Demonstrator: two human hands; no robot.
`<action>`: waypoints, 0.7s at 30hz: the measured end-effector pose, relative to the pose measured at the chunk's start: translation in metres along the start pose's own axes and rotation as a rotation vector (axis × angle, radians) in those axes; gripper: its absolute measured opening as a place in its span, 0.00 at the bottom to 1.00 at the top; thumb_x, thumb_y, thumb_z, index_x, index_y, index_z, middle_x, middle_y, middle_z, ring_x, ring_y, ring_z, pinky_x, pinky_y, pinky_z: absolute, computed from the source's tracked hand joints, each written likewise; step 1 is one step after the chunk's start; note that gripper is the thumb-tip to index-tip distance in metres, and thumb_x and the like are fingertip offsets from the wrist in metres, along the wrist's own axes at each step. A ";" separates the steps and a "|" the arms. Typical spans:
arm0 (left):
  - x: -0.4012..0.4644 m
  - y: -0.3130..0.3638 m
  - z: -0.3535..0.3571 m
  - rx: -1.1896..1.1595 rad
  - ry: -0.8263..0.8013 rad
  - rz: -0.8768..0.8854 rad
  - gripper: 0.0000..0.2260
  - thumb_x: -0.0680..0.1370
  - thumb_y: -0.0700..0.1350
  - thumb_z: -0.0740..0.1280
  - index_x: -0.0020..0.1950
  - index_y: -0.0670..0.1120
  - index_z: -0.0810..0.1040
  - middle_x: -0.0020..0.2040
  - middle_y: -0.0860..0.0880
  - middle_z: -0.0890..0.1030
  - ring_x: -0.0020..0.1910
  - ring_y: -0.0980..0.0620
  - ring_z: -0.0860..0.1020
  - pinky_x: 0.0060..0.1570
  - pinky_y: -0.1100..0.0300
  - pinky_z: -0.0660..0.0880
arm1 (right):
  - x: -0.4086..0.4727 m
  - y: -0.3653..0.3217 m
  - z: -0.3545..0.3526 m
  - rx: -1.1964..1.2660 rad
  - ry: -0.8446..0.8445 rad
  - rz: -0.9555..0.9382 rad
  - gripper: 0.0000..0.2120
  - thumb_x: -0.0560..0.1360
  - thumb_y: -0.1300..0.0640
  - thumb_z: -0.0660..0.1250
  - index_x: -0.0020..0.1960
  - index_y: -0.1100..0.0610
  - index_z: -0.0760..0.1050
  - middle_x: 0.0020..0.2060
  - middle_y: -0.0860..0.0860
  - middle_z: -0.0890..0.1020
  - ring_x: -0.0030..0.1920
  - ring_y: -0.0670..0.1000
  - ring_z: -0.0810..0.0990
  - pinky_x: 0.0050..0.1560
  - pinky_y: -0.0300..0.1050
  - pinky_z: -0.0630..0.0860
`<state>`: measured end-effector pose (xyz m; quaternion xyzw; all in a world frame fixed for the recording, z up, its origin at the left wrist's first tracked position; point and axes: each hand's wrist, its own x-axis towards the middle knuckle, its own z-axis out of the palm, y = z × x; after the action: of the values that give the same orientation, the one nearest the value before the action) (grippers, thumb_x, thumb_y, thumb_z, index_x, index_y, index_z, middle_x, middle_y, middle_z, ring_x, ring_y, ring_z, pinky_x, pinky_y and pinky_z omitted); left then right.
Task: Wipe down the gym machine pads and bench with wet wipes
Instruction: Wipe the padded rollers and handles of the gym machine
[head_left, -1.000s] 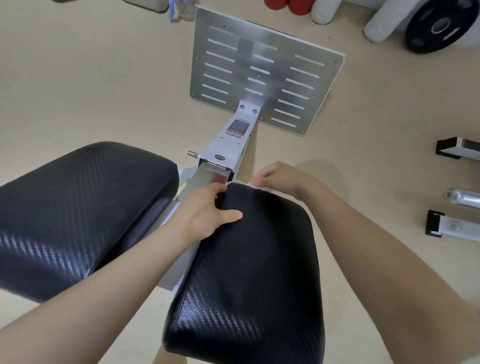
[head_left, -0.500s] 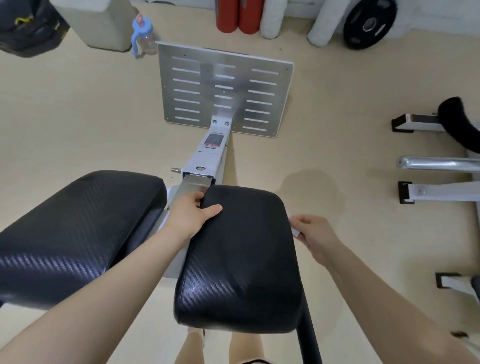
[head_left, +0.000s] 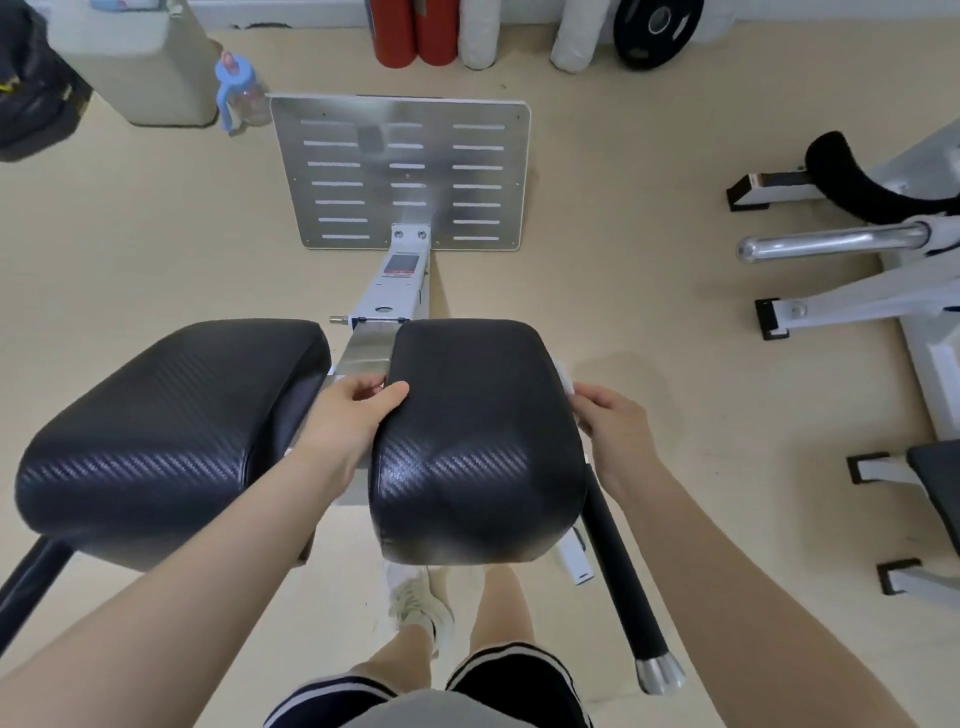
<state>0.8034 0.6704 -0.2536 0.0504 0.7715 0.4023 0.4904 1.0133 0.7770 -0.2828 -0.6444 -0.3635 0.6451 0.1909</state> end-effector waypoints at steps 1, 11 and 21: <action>-0.002 -0.002 -0.001 -0.006 0.011 -0.006 0.03 0.76 0.44 0.68 0.48 0.46 0.77 0.42 0.53 0.79 0.38 0.57 0.77 0.34 0.63 0.73 | -0.020 0.001 -0.009 0.011 -0.030 -0.001 0.04 0.72 0.64 0.69 0.45 0.60 0.82 0.36 0.52 0.83 0.36 0.45 0.79 0.41 0.37 0.77; -0.029 -0.031 -0.016 0.002 0.010 0.121 0.13 0.77 0.47 0.65 0.59 0.43 0.77 0.55 0.49 0.80 0.50 0.53 0.78 0.51 0.63 0.72 | -0.046 0.051 -0.004 0.093 0.090 -0.099 0.11 0.73 0.68 0.63 0.44 0.58 0.82 0.38 0.57 0.78 0.38 0.52 0.73 0.41 0.46 0.72; -0.065 -0.075 -0.034 -0.007 -0.038 0.248 0.14 0.76 0.44 0.68 0.61 0.47 0.75 0.58 0.50 0.79 0.57 0.53 0.76 0.60 0.59 0.72 | -0.073 0.072 -0.008 0.141 0.221 -0.257 0.14 0.72 0.68 0.61 0.41 0.53 0.82 0.34 0.53 0.77 0.36 0.51 0.72 0.43 0.44 0.75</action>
<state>0.8333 0.5696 -0.2505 0.1513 0.7485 0.4616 0.4514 1.0439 0.6789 -0.2835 -0.6448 -0.3732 0.5645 0.3553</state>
